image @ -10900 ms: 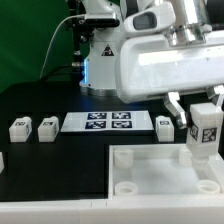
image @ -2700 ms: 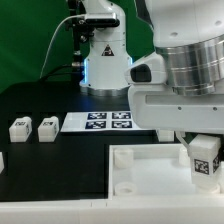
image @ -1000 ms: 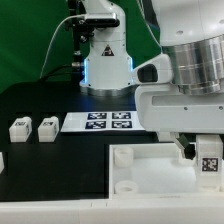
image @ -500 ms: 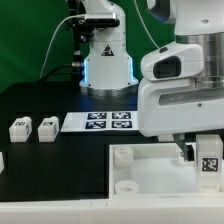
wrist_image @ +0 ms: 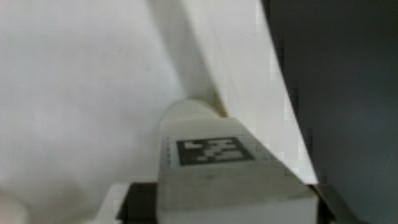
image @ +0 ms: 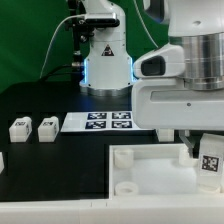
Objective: Assemble one leg
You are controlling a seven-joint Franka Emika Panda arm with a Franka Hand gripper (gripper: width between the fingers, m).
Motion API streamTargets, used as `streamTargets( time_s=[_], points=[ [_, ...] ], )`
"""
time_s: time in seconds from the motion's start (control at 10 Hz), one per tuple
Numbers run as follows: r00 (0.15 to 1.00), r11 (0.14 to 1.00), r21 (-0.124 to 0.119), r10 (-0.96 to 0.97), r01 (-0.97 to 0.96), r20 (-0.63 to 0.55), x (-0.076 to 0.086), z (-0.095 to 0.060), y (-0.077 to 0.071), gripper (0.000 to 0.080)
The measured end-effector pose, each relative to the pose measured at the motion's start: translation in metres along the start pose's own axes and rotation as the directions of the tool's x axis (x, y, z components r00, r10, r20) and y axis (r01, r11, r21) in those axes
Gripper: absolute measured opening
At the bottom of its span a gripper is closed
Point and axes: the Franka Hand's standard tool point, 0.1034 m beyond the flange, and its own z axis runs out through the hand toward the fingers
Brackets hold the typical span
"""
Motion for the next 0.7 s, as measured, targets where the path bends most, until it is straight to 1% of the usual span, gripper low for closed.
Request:
streamTargets(
  time_s=[0.1, 0.2, 0.3, 0.4, 0.5, 0.6, 0.7],
  points=[
    [0.981, 0.981, 0.017, 0.195, -0.194, -0.001, 0.0005, 0.0014, 0.0005, 0.0300],
    [0.926, 0.924, 0.047, 0.379, -0.378, 0.004, 0.0014, 0.0030, 0.0014, 0.0300],
    [0.821, 0.818, 0.074, 0.571, -0.571, 0.024, 0.0007, 0.0037, 0.0014, 0.0300],
    [0.717, 0.712, 0.087, 0.695, -0.696, 0.047, -0.0012, 0.0043, -0.0006, 0.0300],
    [0.683, 0.678, 0.087, 0.728, -0.730, 0.059, -0.0020, 0.0045, -0.0015, 0.0300],
    [0.620, 0.614, 0.086, 0.781, -0.784, 0.072, -0.0028, 0.0047, -0.0027, 0.0300],
    [0.624, 0.619, 0.086, 0.778, -0.781, 0.072, -0.0028, 0.0048, -0.0025, 0.0299]
  ],
)
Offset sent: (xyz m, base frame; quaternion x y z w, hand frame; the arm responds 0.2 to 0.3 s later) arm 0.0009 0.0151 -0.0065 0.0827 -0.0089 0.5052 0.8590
